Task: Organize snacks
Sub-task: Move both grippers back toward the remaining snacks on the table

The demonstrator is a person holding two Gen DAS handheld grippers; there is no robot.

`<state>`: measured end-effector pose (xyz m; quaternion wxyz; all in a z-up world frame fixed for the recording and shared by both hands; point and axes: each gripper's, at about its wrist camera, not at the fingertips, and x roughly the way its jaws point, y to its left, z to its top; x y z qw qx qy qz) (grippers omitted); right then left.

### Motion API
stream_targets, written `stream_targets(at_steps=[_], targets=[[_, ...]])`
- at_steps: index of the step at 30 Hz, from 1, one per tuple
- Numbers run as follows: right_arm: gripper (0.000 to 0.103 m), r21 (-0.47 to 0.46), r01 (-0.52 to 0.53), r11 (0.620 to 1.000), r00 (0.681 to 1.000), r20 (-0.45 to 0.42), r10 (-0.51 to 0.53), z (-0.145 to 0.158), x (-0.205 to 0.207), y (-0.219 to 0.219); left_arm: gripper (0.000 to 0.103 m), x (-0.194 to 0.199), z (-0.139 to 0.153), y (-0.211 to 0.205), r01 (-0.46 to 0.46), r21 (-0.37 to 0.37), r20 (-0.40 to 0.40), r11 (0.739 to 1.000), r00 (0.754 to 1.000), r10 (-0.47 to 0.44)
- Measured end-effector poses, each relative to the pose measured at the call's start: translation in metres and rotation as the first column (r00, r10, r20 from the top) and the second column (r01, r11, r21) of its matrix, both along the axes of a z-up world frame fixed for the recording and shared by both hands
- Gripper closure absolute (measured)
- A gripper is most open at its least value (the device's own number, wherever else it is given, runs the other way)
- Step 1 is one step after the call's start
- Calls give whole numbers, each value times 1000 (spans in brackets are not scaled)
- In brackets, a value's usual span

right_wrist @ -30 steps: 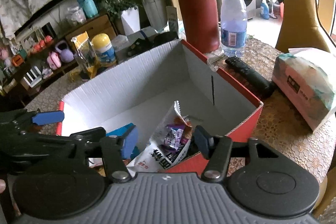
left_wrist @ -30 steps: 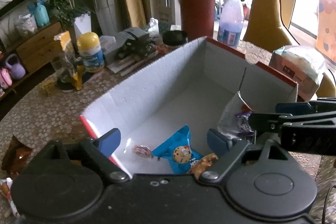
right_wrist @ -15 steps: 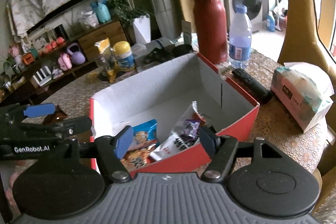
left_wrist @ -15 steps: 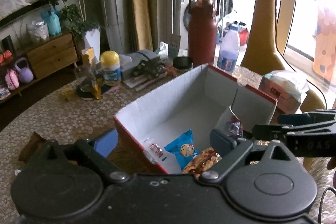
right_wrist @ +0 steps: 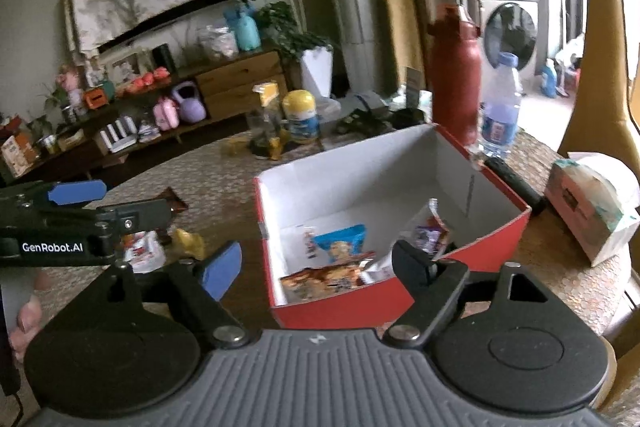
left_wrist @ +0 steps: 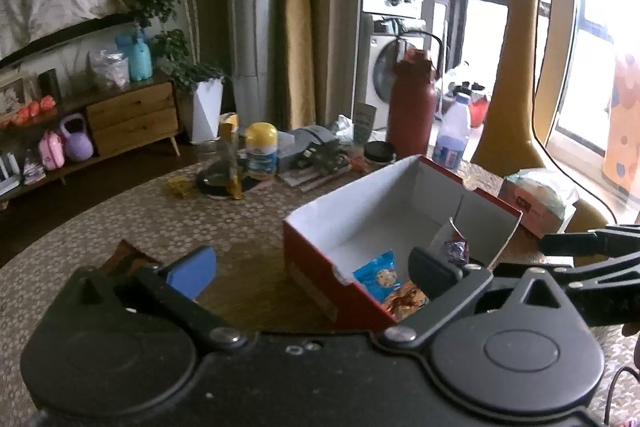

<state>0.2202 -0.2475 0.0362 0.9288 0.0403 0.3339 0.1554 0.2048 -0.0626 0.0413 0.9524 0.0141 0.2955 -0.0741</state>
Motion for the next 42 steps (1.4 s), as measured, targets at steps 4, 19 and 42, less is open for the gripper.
stream_targets(at_steps=[4, 19, 42], targets=[[19, 12, -41, 999, 999, 13, 40, 3, -13, 16, 0, -18, 1, 24, -32, -23, 10, 999, 999, 33], [11, 75, -167, 983, 986, 15, 166, -6, -32, 92, 0, -71, -7, 107, -150, -65, 47, 987, 987, 153], [10, 28, -235, 972, 969, -71, 237, -56, 34, 176, 0, -63, -60, 224, -392, -85, 8, 916, 919, 394]])
